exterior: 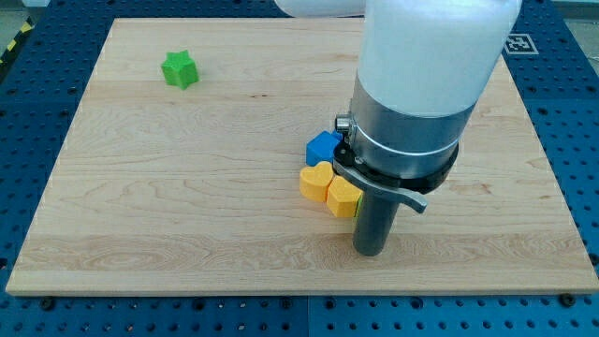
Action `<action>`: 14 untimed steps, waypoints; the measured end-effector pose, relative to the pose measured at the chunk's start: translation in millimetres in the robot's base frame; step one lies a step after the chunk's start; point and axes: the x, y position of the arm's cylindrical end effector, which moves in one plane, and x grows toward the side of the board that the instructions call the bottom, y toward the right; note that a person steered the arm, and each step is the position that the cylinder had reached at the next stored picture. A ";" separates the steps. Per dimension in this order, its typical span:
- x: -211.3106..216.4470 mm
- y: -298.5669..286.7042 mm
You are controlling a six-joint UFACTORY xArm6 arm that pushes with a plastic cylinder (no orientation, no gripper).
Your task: Move your arm at green star
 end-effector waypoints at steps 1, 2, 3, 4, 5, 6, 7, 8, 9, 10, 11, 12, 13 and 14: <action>7.2 3.4; 20.9 -5.4; 11.6 -75.0; -28.0 -144.6; -71.4 -184.4; -82.9 -193.6; -124.5 -199.2; -147.4 -190.7; -160.4 -152.4; -202.6 -122.0; -262.3 -119.3; -307.0 -162.4; -337.0 -232.9; -341.1 -274.3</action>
